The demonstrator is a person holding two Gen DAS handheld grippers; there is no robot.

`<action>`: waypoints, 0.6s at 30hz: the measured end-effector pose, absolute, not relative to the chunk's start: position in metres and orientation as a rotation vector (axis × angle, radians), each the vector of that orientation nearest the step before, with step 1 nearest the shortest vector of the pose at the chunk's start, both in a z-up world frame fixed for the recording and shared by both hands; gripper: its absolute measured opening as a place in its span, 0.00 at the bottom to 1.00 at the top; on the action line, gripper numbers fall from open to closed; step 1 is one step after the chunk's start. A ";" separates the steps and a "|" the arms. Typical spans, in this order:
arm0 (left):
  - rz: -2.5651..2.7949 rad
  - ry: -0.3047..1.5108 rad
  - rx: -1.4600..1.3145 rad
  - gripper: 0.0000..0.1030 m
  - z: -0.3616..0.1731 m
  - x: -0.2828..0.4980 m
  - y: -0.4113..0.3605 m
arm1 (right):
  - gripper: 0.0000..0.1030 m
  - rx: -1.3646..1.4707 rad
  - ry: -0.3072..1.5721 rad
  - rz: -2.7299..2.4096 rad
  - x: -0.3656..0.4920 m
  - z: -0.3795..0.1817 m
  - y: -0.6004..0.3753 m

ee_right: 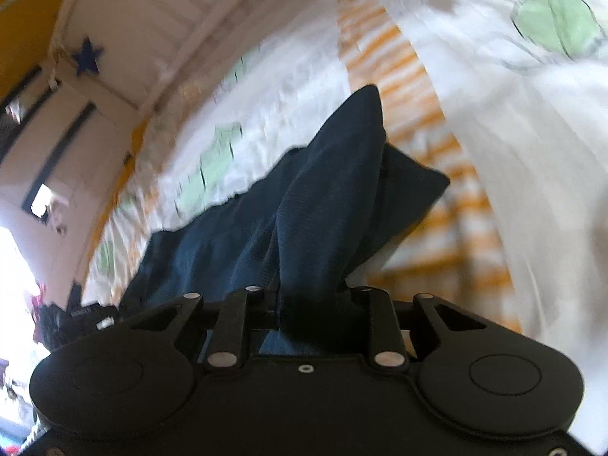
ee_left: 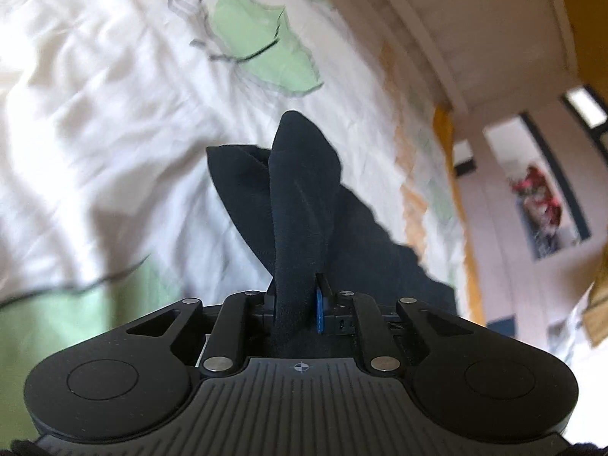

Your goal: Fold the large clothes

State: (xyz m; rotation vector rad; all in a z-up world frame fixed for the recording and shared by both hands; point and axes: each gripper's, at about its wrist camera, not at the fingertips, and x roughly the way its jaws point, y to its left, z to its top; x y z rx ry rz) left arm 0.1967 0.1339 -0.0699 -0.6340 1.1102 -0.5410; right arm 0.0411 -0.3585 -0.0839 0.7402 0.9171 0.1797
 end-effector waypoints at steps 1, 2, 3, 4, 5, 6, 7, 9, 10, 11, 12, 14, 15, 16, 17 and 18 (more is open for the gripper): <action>-0.522 1.113 -0.587 0.16 -0.073 0.192 0.135 | 0.34 0.719 0.945 0.183 0.036 -0.084 -0.355; -0.489 1.108 -0.539 0.20 -0.076 0.188 0.136 | 0.35 0.690 0.969 0.180 0.032 -0.085 -0.351; -0.446 1.097 -0.490 0.25 -0.078 0.185 0.135 | 0.40 0.664 0.979 0.165 0.031 -0.086 -0.349; -0.410 1.082 -0.454 0.28 -0.081 0.183 0.134 | 0.49 0.639 0.979 0.142 0.031 -0.087 -0.348; -0.377 1.070 -0.428 0.34 -0.084 0.183 0.134 | 0.53 0.623 0.978 0.110 0.034 -0.088 -0.348; -0.349 1.063 -0.409 0.46 -0.086 0.182 0.132 | 0.61 0.615 0.983 0.075 0.038 -0.090 -0.350; -0.327 1.046 -0.381 0.54 -0.086 0.181 0.130 | 0.67 0.610 0.983 0.050 0.043 -0.093 -0.351; -0.305 1.007 -0.312 0.58 -0.084 0.177 0.124 | 0.76 0.586 0.975 0.019 0.051 -0.099 -0.352; -0.296 0.990 -0.279 0.60 -0.083 0.175 0.121 | 0.79 0.577 0.967 0.014 0.053 -0.102 -0.351; -0.289 0.976 -0.250 0.62 -0.082 0.173 0.118 | 0.79 0.576 0.954 0.011 0.056 -0.105 -0.352; -0.280 0.966 -0.226 0.64 -0.081 0.172 0.116 | 0.81 0.582 0.942 0.008 0.061 -0.107 -0.353; -0.265 0.953 -0.206 0.64 -0.078 0.171 0.112 | 0.83 0.585 0.905 0.002 0.068 -0.112 -0.357; -0.254 0.945 -0.204 0.64 -0.075 0.171 0.111 | 0.85 0.583 0.884 0.004 0.069 -0.115 -0.357; -0.237 0.924 -0.205 0.64 -0.071 0.167 0.109 | 0.87 0.586 0.865 0.009 0.071 -0.118 -0.358; -0.219 0.889 -0.207 0.64 -0.067 0.161 0.112 | 0.90 0.593 0.850 0.016 0.072 -0.120 -0.358; -0.202 0.853 -0.209 0.64 -0.060 0.156 0.113 | 0.92 0.599 0.835 0.025 0.071 -0.122 -0.359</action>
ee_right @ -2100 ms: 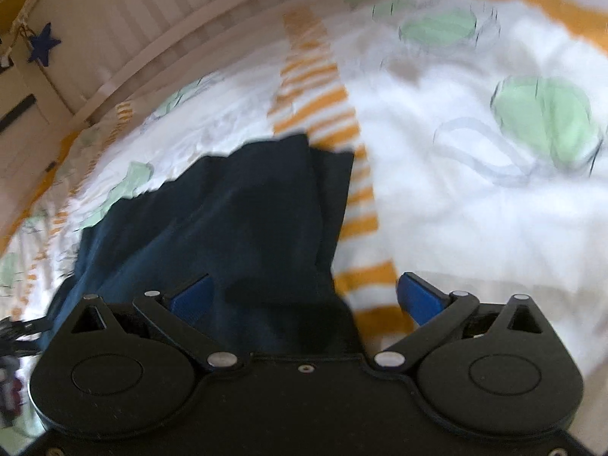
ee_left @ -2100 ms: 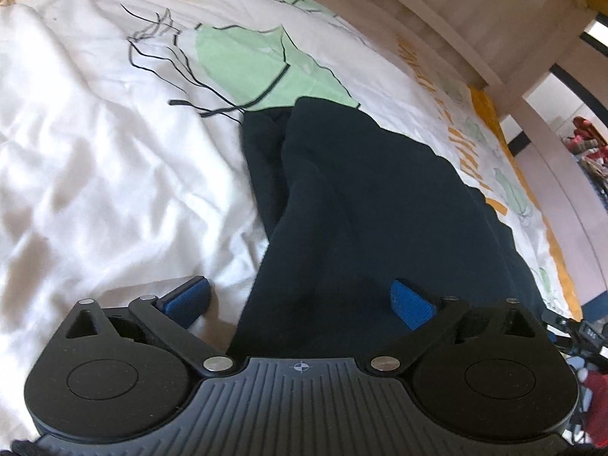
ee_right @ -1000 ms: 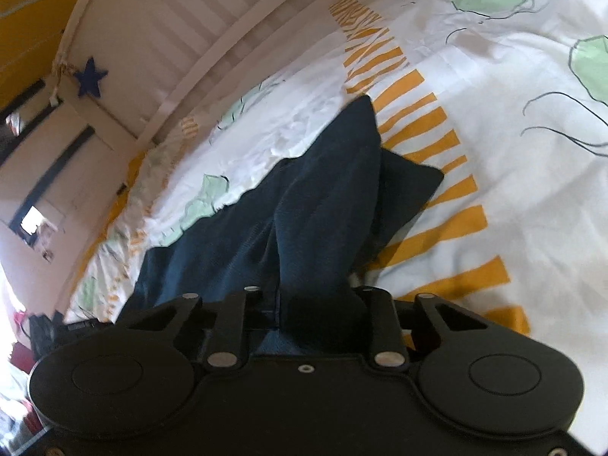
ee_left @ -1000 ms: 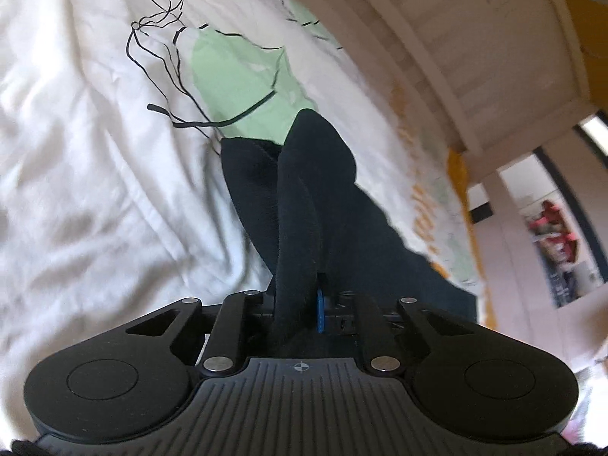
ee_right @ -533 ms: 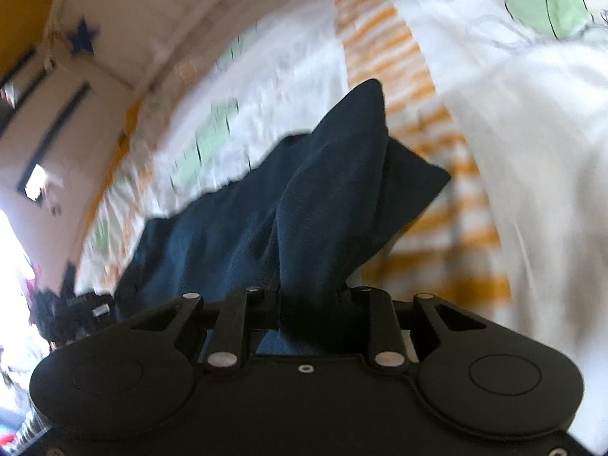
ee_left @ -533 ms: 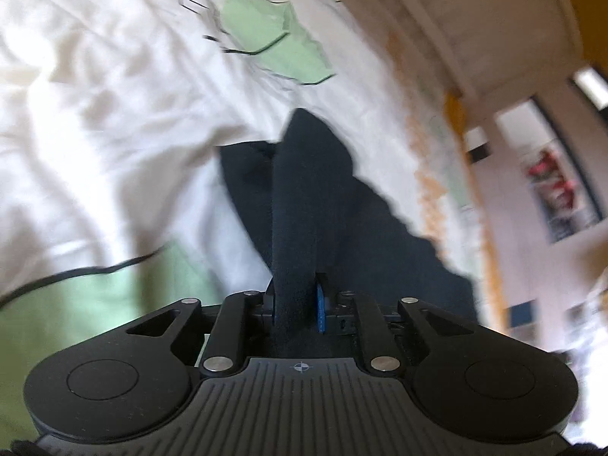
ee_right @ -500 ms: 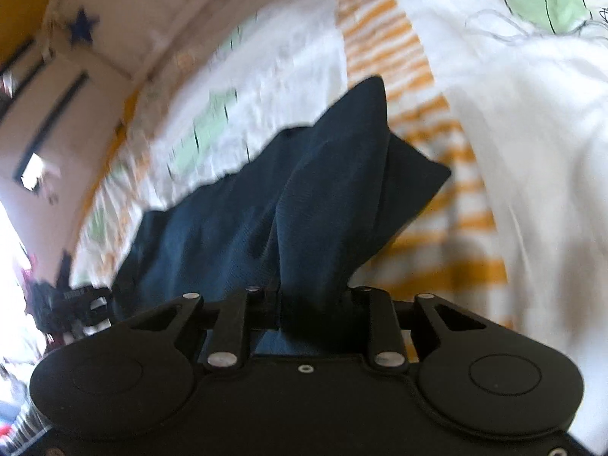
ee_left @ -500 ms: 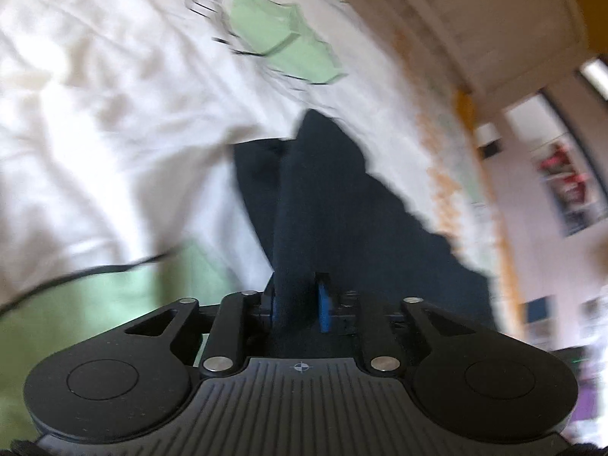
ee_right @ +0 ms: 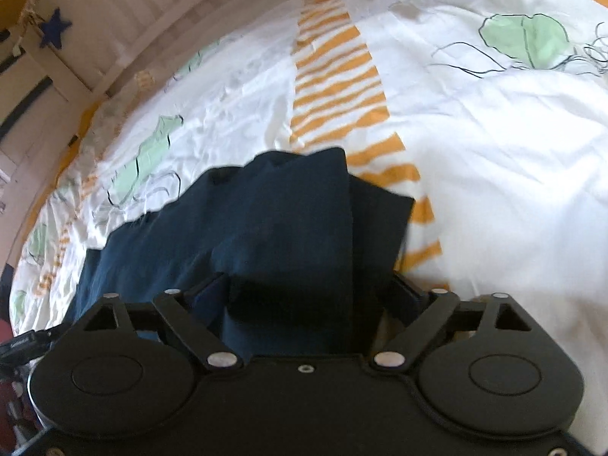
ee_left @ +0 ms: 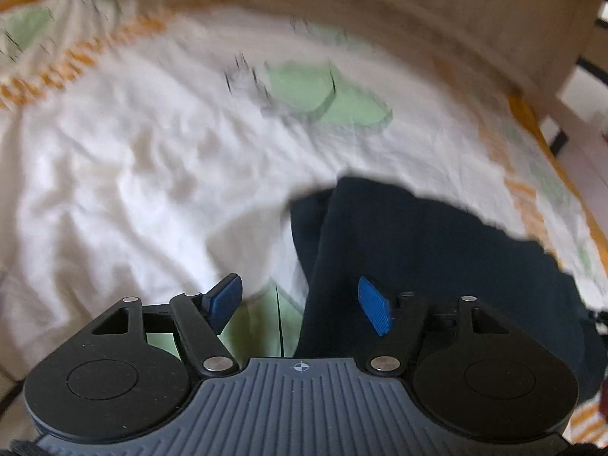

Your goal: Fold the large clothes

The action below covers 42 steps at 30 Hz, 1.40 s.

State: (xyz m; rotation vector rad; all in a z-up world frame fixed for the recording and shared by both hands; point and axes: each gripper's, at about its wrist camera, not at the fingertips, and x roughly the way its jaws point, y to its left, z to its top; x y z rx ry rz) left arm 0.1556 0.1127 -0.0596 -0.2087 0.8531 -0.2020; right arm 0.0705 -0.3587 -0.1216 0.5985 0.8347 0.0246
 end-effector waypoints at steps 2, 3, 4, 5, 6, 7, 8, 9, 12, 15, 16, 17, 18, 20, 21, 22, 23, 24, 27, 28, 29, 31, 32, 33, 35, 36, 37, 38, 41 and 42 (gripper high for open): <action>-0.186 0.792 -0.217 0.64 -0.044 0.146 0.110 | 0.96 0.582 0.825 0.041 0.071 -0.122 -0.356; -0.191 0.773 -0.223 0.66 -0.037 0.143 0.106 | 0.98 0.565 0.824 0.047 0.072 -0.123 -0.354; -0.203 0.757 -0.227 0.69 -0.030 0.139 0.101 | 1.00 0.551 0.822 0.051 0.071 -0.122 -0.352; -0.220 0.744 -0.227 0.71 -0.025 0.137 0.093 | 1.00 0.540 0.820 0.049 0.070 -0.122 -0.350; -0.241 0.733 -0.222 0.73 -0.020 0.135 0.085 | 1.00 0.536 0.817 0.048 0.070 -0.123 -0.350; -0.269 0.727 -0.209 0.74 -0.018 0.134 0.074 | 1.00 0.537 0.814 0.047 0.069 -0.123 -0.350; -0.300 0.728 -0.192 0.74 -0.016 0.133 0.062 | 1.00 0.541 0.812 0.048 0.069 -0.123 -0.350; -0.334 0.731 -0.178 0.74 -0.015 0.132 0.051 | 1.00 0.545 0.809 0.049 0.069 -0.123 -0.351; -0.434 0.742 -0.142 0.75 -0.019 0.132 0.014 | 1.00 0.545 0.803 0.048 0.068 -0.124 -0.352; -0.487 0.765 -0.120 0.75 -0.031 0.132 -0.017 | 1.00 0.546 0.799 0.048 0.067 -0.124 -0.352; -0.499 0.766 -0.109 0.75 -0.036 0.132 -0.026 | 1.00 0.545 0.799 0.048 0.067 -0.124 -0.351; -0.501 0.768 -0.085 0.75 -0.042 0.132 -0.035 | 1.00 0.545 0.799 0.048 0.067 -0.124 -0.351; -0.493 0.775 -0.054 0.75 -0.049 0.132 -0.043 | 1.00 0.546 0.799 0.048 0.067 -0.124 -0.351; -0.463 0.798 0.001 0.75 -0.064 0.131 -0.053 | 1.00 0.545 0.799 0.048 0.068 -0.124 -0.351; -0.448 0.812 0.017 0.75 -0.074 0.133 -0.057 | 1.00 0.545 0.799 0.048 0.068 -0.124 -0.351; -0.442 0.817 0.030 0.78 -0.079 0.134 -0.058 | 1.00 0.546 0.799 0.048 0.068 -0.124 -0.351; -0.442 0.805 0.044 0.80 -0.085 0.133 -0.059 | 1.00 0.546 0.799 0.048 0.068 -0.124 -0.351; -0.440 0.775 0.053 0.84 -0.087 0.130 -0.059 | 1.00 0.547 0.799 0.047 0.067 -0.124 -0.351; -0.424 0.757 0.082 0.89 -0.093 0.128 -0.061 | 1.00 0.547 0.799 0.047 0.067 -0.124 -0.352; -0.420 0.757 0.091 0.91 -0.094 0.129 -0.063 | 1.00 0.547 0.799 0.047 0.067 -0.124 -0.352; -0.415 0.757 0.096 0.92 -0.096 0.129 -0.064 | 1.00 0.547 0.799 0.047 0.067 -0.124 -0.352; -0.407 0.762 0.100 0.93 -0.098 0.131 -0.067 | 1.00 0.546 0.798 0.047 0.067 -0.124 -0.352; -0.404 0.763 0.106 0.94 -0.099 0.131 -0.068 | 1.00 0.546 0.797 0.046 0.067 -0.124 -0.352; -0.402 0.763 0.112 0.94 -0.099 0.130 -0.070 | 1.00 0.546 0.796 0.045 0.067 -0.124 -0.352; -0.400 0.765 0.117 0.95 -0.100 0.130 -0.070 | 1.00 0.546 0.795 0.044 0.068 -0.125 -0.352; -0.400 0.766 0.116 0.95 -0.100 0.130 -0.070 | 1.00 0.547 0.793 0.043 0.068 -0.125 -0.352; -0.400 0.765 0.114 0.95 -0.099 0.130 -0.070 | 1.00 0.547 0.793 0.043 0.068 -0.125 -0.352; -0.399 0.762 0.112 0.95 -0.099 0.129 -0.069 | 1.00 0.547 0.791 0.043 0.069 -0.125 -0.352; -0.396 0.750 0.105 0.94 -0.098 0.127 -0.068 | 1.00 0.546 0.787 0.042 0.068 -0.126 -0.351; -0.395 0.746 0.092 0.93 -0.096 0.126 -0.067 | 1.00 0.547 0.787 0.042 0.068 -0.126 -0.351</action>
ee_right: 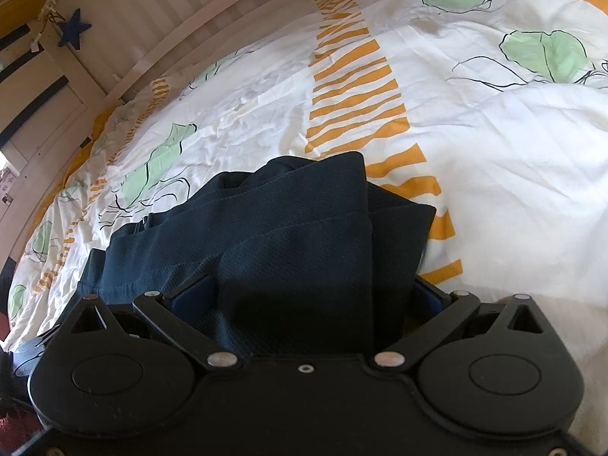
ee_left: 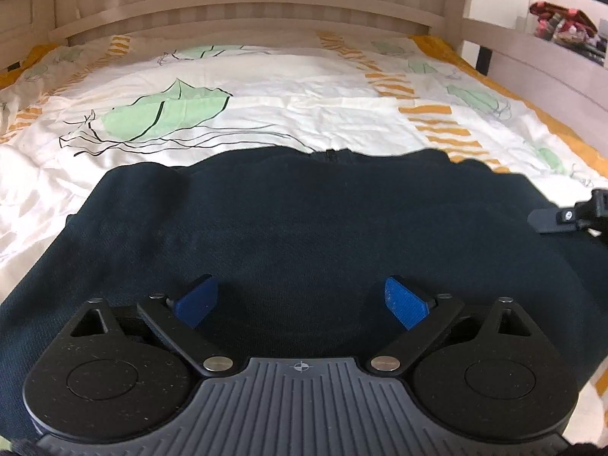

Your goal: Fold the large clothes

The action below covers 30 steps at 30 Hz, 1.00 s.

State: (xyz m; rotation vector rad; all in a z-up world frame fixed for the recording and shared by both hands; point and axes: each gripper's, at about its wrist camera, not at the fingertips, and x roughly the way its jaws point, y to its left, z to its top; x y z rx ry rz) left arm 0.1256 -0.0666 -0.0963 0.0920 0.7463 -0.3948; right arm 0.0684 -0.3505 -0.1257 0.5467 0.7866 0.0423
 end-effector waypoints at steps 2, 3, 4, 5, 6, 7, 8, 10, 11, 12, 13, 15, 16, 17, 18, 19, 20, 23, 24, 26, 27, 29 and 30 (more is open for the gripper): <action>-0.387 0.738 0.071 0.89 -0.092 0.122 -0.064 | 1.00 0.548 0.785 0.042 0.068 -0.126 -0.350; -0.383 0.730 0.062 0.84 -0.088 0.118 -0.063 | 1.00 0.548 0.785 0.042 0.068 -0.126 -0.350; -0.383 0.722 0.057 0.83 -0.085 0.113 -0.062 | 1.00 0.547 0.784 0.043 0.068 -0.126 -0.350; -0.392 0.711 0.049 0.83 -0.081 0.107 -0.062 | 1.00 0.548 0.784 0.042 0.068 -0.126 -0.350; -0.403 0.699 0.041 0.82 -0.078 0.100 -0.061 | 1.00 0.548 0.784 0.042 0.068 -0.126 -0.350; -0.412 0.689 0.035 0.79 -0.075 0.092 -0.062 | 1.00 0.548 0.784 0.042 0.068 -0.126 -0.350; -0.423 0.681 0.030 0.76 -0.073 0.085 -0.062 | 1.00 0.548 0.784 0.042 0.068 -0.126 -0.350; -0.440 0.670 0.017 0.63 -0.071 0.072 -0.063 | 1.00 0.548 0.784 0.042 0.068 -0.126 -0.350; -0.445 0.665 0.008 0.59 -0.070 0.066 -0.064 | 1.00 0.548 0.784 0.043 0.068 -0.126 -0.350; -0.449 0.663 -0.001 0.51 -0.069 0.062 -0.064 | 1.00 0.548 0.784 0.042 0.068 -0.126 -0.350; -0.454 0.664 -0.011 0.47 -0.069 0.058 -0.065 | 1.00 0.548 0.784 0.042 0.068 -0.126 -0.350; -0.454 0.654 -0.016 0.42 -0.070 0.054 -0.066 | 1.00 0.549 0.784 0.043 0.068 -0.126 -0.350; -0.453 0.647 -0.012 0.41 -0.071 0.053 -0.067 | 1.00 0.549 0.784 0.043 0.068 -0.126 -0.350; -0.454 0.643 -0.005 0.41 -0.072 0.053 -0.067 | 1.00 0.550 0.784 0.043 0.068 -0.126 -0.350; -0.456 0.649 0.005 0.41 -0.074 0.054 -0.068 | 1.00 0.551 0.784 0.043 0.068 -0.125 -0.350; -0.457 0.655 0.013 0.41 -0.077 0.056 -0.069 | 1.00 0.552 0.784 0.044 0.068 -0.125 -0.350; -0.457 0.664 0.018 0.42 -0.080 0.058 -0.070 | 1.00 0.554 0.784 0.045 0.067 -0.125 -0.350; -0.457 0.678 -0.015 0.42 -0.092 0.063 -0.067 | 1.00 0.578 0.794 0.055 0.067 -0.123 -0.352; -0.458 0.675 -0.020 0.42 -0.094 0.062 -0.067 | 1.00 0.598 0.800 0.063 0.065 -0.123 -0.354; -0.459 0.673 -0.021 0.42 -0.094 0.061 -0.067 | 1.00 0.655 0.810 0.083 0.062 -0.123 -0.358; -0.460 0.677 -0.028 0.42 -0.094 0.062 -0.066 | 1.00 0.691 0.816 0.096 0.060 -0.123 -0.361; -0.463 0.684 -0.049 0.42 -0.095 0.062 -0.064 | 1.00 0.769 0.833 0.127 0.056 -0.124 -0.366; -0.466 0.685 -0.055 0.42 -0.095 0.062 -0.063 | 0.98 0.800 0.841 0.136 0.055 -0.125 -0.368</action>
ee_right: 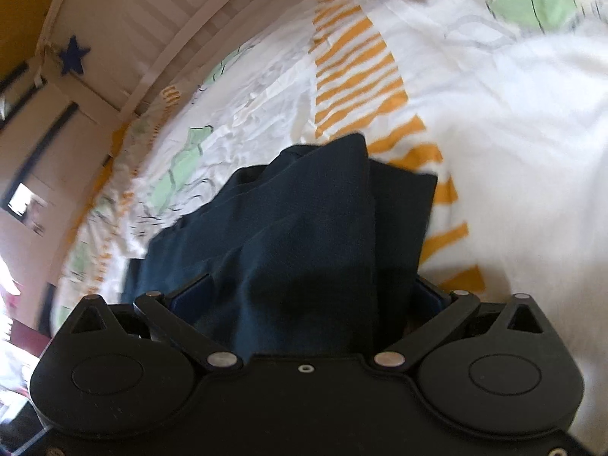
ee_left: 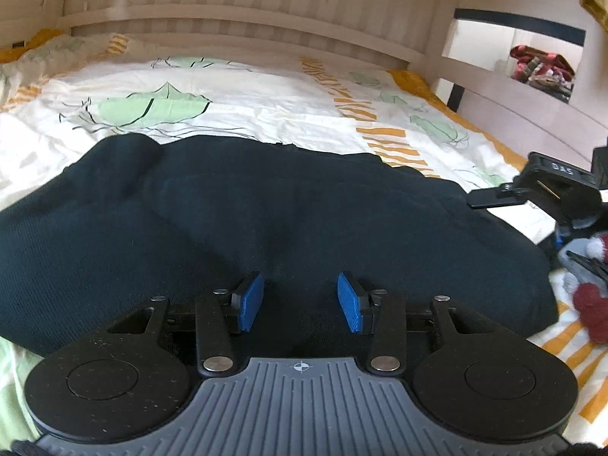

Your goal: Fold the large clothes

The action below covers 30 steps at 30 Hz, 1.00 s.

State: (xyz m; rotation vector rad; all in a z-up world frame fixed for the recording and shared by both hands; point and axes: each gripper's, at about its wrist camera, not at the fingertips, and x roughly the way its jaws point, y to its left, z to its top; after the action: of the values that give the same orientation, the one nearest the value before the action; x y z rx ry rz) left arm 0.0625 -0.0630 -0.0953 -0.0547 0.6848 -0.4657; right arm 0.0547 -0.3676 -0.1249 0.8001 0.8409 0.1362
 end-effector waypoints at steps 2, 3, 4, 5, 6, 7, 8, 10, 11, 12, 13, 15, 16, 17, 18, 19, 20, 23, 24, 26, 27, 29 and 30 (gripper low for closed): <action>-0.468 0.684 -0.059 0.42 -0.095 0.062 -0.062 | 0.79 0.849 0.873 0.144 0.053 -0.126 -0.370; -0.469 0.686 -0.062 0.42 -0.095 0.063 -0.062 | 0.57 0.866 0.893 0.134 0.051 -0.127 -0.371; -0.469 0.686 -0.065 0.42 -0.095 0.062 -0.061 | 0.45 0.896 0.898 0.150 0.049 -0.129 -0.372; -0.470 0.687 -0.068 0.42 -0.096 0.062 -0.061 | 0.42 0.934 0.893 0.166 0.048 -0.130 -0.372; -0.472 0.687 -0.070 0.42 -0.096 0.063 -0.060 | 0.38 0.950 0.888 0.176 0.047 -0.128 -0.372; -0.473 0.688 -0.073 0.42 -0.096 0.063 -0.060 | 0.36 0.936 0.884 0.177 0.046 -0.123 -0.369; -0.474 0.689 -0.078 0.42 -0.096 0.063 -0.059 | 0.36 0.912 0.881 0.180 0.046 -0.115 -0.366; -0.476 0.691 -0.088 0.41 -0.096 0.063 -0.058 | 0.35 0.895 0.866 0.203 0.046 -0.096 -0.358; -0.476 0.690 -0.092 0.41 -0.096 0.063 -0.058 | 0.35 0.898 0.859 0.219 0.048 -0.087 -0.355; -0.476 0.690 -0.097 0.41 -0.097 0.063 -0.057 | 0.34 0.895 0.853 0.239 0.049 -0.077 -0.350; -0.476 0.689 -0.101 0.41 -0.097 0.063 -0.057 | 0.34 0.884 0.849 0.262 0.052 -0.066 -0.344; -0.478 0.689 -0.114 0.41 -0.097 0.063 -0.055 | 0.35 0.875 0.852 0.310 0.059 -0.044 -0.329; -0.480 0.692 -0.126 0.41 -0.098 0.064 -0.053 | 0.35 0.877 0.852 0.338 0.063 -0.036 -0.322; -0.482 0.695 -0.137 0.41 -0.098 0.064 -0.051 | 0.35 0.876 0.853 0.367 0.069 -0.028 -0.312; -0.485 0.700 -0.151 0.41 -0.098 0.065 -0.049 | 0.35 0.869 0.856 0.399 0.076 -0.021 -0.300; -0.490 0.705 -0.162 0.41 -0.097 0.066 -0.046 | 0.35 0.860 0.861 0.426 0.083 -0.015 -0.288; -0.495 0.711 -0.176 0.40 -0.097 0.067 -0.043 | 0.35 0.853 0.868 0.451 0.090 -0.011 -0.277; -0.509 0.738 -0.221 0.38 -0.096 0.071 -0.032 | 0.35 0.814 0.900 0.533 0.116 -0.009 -0.236; -0.515 0.746 -0.233 0.38 -0.095 0.072 -0.028 | 0.35 0.797 0.911 0.558 0.127 -0.010 -0.220; -0.518 0.763 -0.256 0.38 -0.093 0.072 -0.019 | 0.35 0.794 0.937 0.606 0.146 -0.016 -0.191; -0.518 0.771 -0.270 0.37 -0.091 0.070 -0.013 | 0.35 0.791 0.959 0.627 0.157 -0.021 -0.176; -0.518 0.787 -0.286 0.37 -0.086 0.070 -0.003 | 0.35 0.770 0.996 0.653 0.172 -0.030 -0.150; -0.514 0.792 -0.285 0.37 -0.083 0.068 0.001 | 0.35 0.762 1.016 0.665 0.180 -0.036 -0.137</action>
State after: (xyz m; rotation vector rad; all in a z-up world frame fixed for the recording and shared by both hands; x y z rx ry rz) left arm 0.0676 0.0014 -0.0831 -0.2848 0.7917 -0.5142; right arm 0.1800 -0.1373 -0.0364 0.7616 1.0164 0.6649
